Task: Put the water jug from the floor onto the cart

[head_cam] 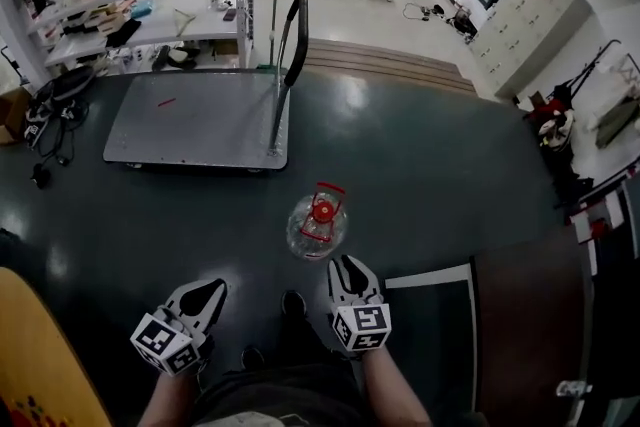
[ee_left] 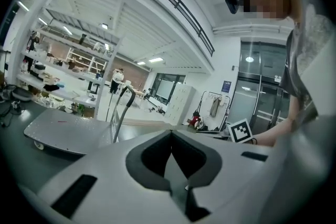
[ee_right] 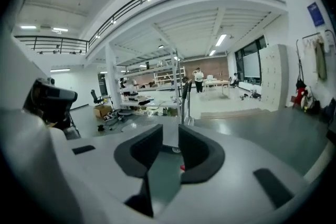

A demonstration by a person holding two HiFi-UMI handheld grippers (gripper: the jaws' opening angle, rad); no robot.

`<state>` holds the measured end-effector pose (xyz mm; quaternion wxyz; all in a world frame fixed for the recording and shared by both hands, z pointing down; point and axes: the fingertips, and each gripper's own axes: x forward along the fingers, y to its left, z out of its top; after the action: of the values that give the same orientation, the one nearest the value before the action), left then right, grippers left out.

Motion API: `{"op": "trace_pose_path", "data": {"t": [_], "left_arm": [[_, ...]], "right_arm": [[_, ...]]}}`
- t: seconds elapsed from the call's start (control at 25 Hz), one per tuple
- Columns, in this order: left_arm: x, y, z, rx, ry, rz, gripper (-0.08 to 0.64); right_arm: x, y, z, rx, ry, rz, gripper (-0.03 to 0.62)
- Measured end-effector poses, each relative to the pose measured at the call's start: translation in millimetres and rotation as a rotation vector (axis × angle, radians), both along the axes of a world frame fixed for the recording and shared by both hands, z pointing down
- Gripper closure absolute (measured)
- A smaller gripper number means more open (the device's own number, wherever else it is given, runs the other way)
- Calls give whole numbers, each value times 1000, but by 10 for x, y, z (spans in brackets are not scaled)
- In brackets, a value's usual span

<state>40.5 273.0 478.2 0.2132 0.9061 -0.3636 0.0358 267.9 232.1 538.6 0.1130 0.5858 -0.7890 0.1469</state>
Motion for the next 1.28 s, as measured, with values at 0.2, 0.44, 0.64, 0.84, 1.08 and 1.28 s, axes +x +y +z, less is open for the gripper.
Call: {"op": "trace_pose_path", "data": {"t": [0.2,0.44,0.64,0.84,1.08,1.28], "left_arm": [[307,-473,295,-79,-44,-16,552],[633,-778,509,-115,-56,-24,552],[788,-866,711,-152,-70,-21,552],[815,-1007,945,-165,-46,-16,552],[803,-1256,1327,-234,-43,-19,552],[841,-1526,1727,-288,-29,-8,552]], "right_arm": [[175,-406,463,-98,87,-102,515],[223,-672,941,-198,183,-278,463],[187,-726,1490,-287,327,-419,454],[103,-846,1911,-351,391,-457,454],[62,-945,2520,-475,523,-535,454],[95,-1117,2971,-558,609,-596,454]]}}
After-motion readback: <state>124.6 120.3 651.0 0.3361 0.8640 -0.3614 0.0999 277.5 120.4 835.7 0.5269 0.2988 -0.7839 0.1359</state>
